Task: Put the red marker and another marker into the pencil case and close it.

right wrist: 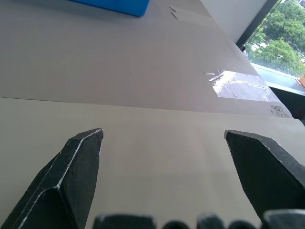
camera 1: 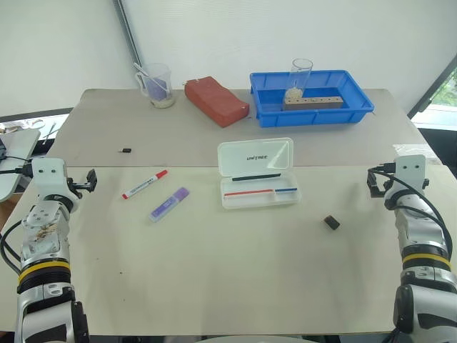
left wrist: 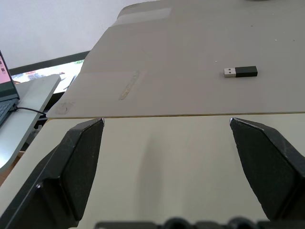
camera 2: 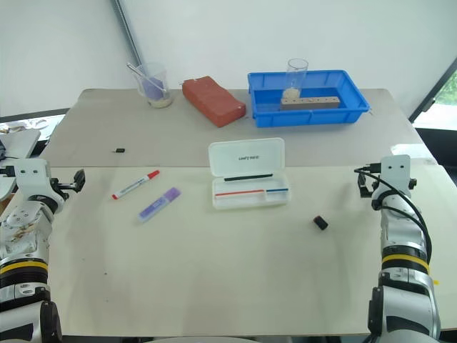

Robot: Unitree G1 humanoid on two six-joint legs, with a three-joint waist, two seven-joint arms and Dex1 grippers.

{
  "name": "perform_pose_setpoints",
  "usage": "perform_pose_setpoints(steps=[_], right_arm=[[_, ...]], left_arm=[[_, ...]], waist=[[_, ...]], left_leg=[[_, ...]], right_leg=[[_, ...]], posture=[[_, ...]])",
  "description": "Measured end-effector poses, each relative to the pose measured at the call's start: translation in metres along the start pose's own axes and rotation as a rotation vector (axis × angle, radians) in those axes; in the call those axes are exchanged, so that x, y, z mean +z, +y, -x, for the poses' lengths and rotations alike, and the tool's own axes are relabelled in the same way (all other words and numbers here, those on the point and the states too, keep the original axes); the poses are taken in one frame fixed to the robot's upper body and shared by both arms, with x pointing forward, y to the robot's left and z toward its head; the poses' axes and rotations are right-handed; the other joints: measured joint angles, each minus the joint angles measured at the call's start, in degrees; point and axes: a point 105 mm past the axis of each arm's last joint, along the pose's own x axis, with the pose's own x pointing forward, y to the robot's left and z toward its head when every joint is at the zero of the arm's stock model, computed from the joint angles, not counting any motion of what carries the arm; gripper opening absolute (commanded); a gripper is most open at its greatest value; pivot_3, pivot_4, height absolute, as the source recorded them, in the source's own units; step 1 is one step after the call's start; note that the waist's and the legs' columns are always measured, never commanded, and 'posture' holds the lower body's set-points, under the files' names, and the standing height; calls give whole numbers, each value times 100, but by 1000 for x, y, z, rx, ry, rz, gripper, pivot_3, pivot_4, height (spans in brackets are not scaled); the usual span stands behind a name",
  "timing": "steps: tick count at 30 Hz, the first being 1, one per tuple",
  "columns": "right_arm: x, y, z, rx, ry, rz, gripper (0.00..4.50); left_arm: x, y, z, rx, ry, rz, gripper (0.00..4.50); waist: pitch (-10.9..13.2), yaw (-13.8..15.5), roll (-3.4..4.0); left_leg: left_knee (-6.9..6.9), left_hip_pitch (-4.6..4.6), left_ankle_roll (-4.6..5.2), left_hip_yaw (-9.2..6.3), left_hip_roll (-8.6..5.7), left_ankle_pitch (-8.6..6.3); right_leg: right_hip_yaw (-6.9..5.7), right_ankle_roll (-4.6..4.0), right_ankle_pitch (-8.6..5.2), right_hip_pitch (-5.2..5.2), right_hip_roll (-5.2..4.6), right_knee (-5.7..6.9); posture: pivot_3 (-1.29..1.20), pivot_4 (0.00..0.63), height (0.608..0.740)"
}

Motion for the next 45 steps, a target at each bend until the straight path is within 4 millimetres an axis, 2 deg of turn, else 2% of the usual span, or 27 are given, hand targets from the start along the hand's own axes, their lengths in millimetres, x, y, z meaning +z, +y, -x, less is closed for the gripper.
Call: perform_pose_setpoints(steps=[6, 8, 10, 13, 15, 16, 18, 21, 22, 24, 30, 32, 37, 39, 42, 43, 45], right_arm=[[2, 2, 0, 21, -5, 3, 4500], [9, 2, 2, 61, -28, 37, 4500], [21, -2, 6, 110, -61, 93, 4500], [55, 0, 17, 203, -154, 158, 4500], [70, 13, 24, 282, -195, 166, 4500], [72, 17, 27, 308, -205, 170, 4500], [73, 38, 44, 442, -203, 166, 4500], [77, 70, 75, 635, -215, 158, 4500], [79, 80, 87, 692, -221, 161, 4500], [82, 94, 108, 777, -222, 160, 4500], [81, 117, 141, 864, -193, 119, 4500], [81, 122, 148, 870, -190, 110, 4500], [78, 127, 151, 851, -162, 97, 4500], [78, 136, 158, 881, -156, 113, 4500], [76, 141, 160, 892, -142, 117, 4500], [76, 141, 160, 889, -140, 116, 4500], [76, 142, 160, 888, -139, 117, 4500]], left_arm=[[3, 0, 2, -17, -14, 2, 4483], [13, -6, 6, -91, -43, -21, 4483], [31, -19, 11, -208, -87, -56, 4483], [75, -59, 18, -443, -182, -123, 4483], [101, -99, 25, -623, -238, -168, 4483], [106, -110, 28, -671, -251, -186, 4483], [121, -161, 39, -880, -284, -261, 4483], [129, -228, 61, -1124, -331, -310, 4483], [130, -248, 69, -1196, -341, -309, 4483], [121, -273, 81, -1300, -332, -328, 4483], [76, -320, 103, -1517, -252, -447, 4483], [59, -330, 107, -1566, -224, -497, 4483], [42, -338, 105, -1589, -187, -528, 4483], [32, -340, 105, -1611, -160, -561, 4483], [24, -341, 105, -1624, -144, -593, 3680], [24, -341, 104, -1622, -141, -597, 3314], [22, -339, 100, -1610, -127, -602, 2300]], waist=[[0, -3, 0], [1, -2, 1], [3, 15, 5], [3, 46, 6], [3, 60, 6], [2, 60, 8], [2, 125, 9], [-1, 174, 34], [-3, 179, 39], [-3, 158, 39], [6, 158, 24], [7, 164, 22], [6, 167, 24], [6, 167, 24], [6, 170, 23], [6, 178, 24], [6, 183, 24]], left_leg=[[0, -1, 0, 0, 0, 0], [-1, -5, -1, 1, 0, 0], [0, -12, -3, 1, -1, 1], [3, -4, -36, -2, 2, -17], [11, -3, -36, -6, 5, -17], [11, -3, -35, -8, 5, -16], [21, -8, -22, -16, 5, -12], [46, -29, 15, -24, 4, -5], [54, -37, 25, -31, 4, -11], [58, -46, 31, -46, 2, -14], [63, -70, 36, -161, -61, -16], [67, -90, 41, -187, -76, -17], [71, -121, 55, -244, -103, -11], [71, -125, 58, -281, -119, -11], [72, -135, 63, -301, -128, -8], [73, -138, 65, -305, -129, -7], [74, -143, 69, -312, -130, -4]], right_leg=[[0, 0, 0, -1, 0, 0], [0, 0, 0, -3, 0, 0], [-4, 1, 0, -5, -1, 0], [-20, 3, 1, 11, -2, 0], [-33, 5, 0, 23, -3, -3], [-35, 5, 0, 28, -3, -6], [-45, 7, -1, 36, -3, -11], [-48, 9, -3, 36, -2, -14], [-52, 10, -3, 35, -2, -15], [-55, 9, -2, 31, 0, -18], [-64, 7, -1, 23, 3, -15], [-65, 7, -1, 9, 1, -15], [-69, 13, 4, -13, 1, -11], [-72, 12, 4, -14, 2, -9], [-81, 13, 4, -15, 2, -8], [-85, 13, 4, -15, 1, -8], [-92, 13, 4, -15, 1, -8]], posture=[[0, 150, 740], [0, 150, 740], [0, 150, 740], [0, 150, 740], [0, 150, 740], [0, 150, 740], [0, 150, 740], [0, 150, 740], [0, 150, 740], [0, 150, 740], [0, 150, 740], [0, 150, 740], [0, 150, 740], [0, 150, 740], [0, 150, 740], [0, 150, 740], [0, 150, 740]])
